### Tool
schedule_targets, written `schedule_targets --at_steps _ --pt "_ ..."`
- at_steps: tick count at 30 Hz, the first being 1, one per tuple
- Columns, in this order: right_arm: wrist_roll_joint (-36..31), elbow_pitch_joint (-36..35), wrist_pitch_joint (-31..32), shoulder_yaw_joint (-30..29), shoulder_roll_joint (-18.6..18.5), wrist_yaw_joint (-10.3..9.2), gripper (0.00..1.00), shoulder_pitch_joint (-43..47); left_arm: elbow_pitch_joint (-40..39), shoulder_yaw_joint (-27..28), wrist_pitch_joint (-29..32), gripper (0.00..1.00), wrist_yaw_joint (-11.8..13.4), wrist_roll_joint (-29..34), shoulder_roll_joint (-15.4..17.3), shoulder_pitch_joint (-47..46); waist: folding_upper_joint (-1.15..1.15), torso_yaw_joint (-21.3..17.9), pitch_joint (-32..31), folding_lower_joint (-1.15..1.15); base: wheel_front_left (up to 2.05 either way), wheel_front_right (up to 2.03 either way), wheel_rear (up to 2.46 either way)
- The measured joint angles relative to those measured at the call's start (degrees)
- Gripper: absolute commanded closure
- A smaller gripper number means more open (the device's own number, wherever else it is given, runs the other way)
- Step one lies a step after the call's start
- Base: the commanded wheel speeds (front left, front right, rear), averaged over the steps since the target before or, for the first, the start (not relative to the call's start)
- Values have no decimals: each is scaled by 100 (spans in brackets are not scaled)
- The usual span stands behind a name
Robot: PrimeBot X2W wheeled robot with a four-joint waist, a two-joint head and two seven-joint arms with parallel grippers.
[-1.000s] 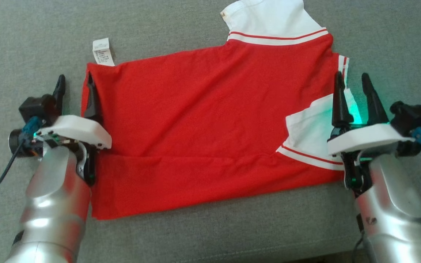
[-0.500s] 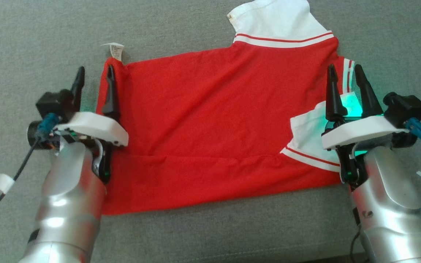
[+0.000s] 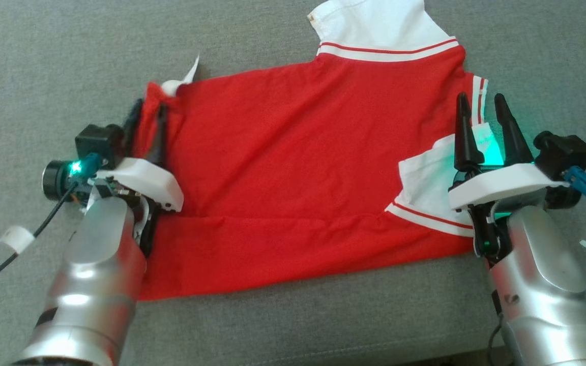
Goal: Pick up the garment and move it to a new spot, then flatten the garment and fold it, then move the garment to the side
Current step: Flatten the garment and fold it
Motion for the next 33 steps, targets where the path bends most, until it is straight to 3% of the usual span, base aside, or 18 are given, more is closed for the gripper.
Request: schedule_targets --at_steps 1,7,13,27,33 --pt "0 0 1 -7 0 0 0 -1 63 -12 -2 100 4 10 -1 -40 0 2 6 0 0 0 0" --pt "-118 44 0 -49 -54 0 0 -153 9 26 -15 100 201 9 -51 -98 0 104 18 0 0 0 0" --pt "-348 377 105 -7 -553 0 0 -1174 -1014 266 -9 100 512 18 -22 100 0 408 27 2 0 0 0" --pt "-705 1942 1727 519 -1403 0 0 -2860 -1645 154 -9 100 393 68 -289 505 0 1342 341 2 0 0 0" --pt "-656 2536 2227 764 -1424 0 0 -3367 -1720 -250 -9 100 314 -314 -325 293 0 1666 727 1 0 0 0"
